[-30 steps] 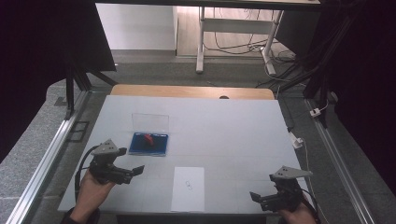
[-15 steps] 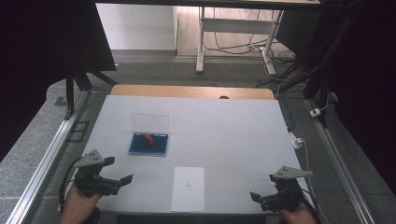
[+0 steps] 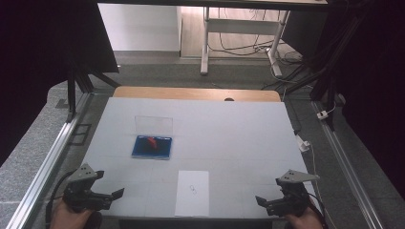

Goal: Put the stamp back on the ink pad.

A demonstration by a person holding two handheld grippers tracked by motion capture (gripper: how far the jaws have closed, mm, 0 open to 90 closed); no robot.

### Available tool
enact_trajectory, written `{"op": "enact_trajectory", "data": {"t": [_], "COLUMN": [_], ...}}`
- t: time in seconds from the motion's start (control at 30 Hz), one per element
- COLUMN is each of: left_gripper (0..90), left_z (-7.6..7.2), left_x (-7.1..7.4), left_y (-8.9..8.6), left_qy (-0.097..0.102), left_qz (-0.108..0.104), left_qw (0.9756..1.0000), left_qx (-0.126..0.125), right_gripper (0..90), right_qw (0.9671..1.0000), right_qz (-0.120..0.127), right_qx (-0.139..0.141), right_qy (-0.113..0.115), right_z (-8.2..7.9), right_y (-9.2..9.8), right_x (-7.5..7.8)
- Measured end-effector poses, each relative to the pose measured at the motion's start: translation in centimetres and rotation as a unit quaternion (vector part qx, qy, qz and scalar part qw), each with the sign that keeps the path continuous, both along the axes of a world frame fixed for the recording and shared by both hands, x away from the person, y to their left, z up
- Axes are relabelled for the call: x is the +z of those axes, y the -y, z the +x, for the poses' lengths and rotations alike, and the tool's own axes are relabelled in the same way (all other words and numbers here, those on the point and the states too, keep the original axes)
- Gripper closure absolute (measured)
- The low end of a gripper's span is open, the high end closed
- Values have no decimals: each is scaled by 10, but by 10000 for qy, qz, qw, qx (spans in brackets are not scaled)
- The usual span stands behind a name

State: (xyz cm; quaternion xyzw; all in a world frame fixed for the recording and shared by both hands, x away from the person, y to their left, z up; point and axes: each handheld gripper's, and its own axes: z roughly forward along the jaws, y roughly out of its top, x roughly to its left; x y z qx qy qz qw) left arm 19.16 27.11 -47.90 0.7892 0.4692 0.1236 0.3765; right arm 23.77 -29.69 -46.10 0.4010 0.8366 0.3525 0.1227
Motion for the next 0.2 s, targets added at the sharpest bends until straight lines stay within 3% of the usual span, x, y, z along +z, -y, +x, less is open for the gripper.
{"op": "enact_trajectory", "data": {"t": [0.1,0.2], "left_gripper": [0,0], "left_z": [1,2], "left_x": [-1,-1], "left_y": [3,3], "left_qy": [-86,-105], "left_qz": [135,139], "left_qw": [9999,9998], "left_qx": [-15,-17], "right_gripper": [0,0], "right_qw": [10000,10000], "right_qz": [-23,-41], "right_qx": [-1,5], "right_qy": [4,2], "right_z": [0,0], "right_y": [-1,-1], "right_x": [0,0]}}
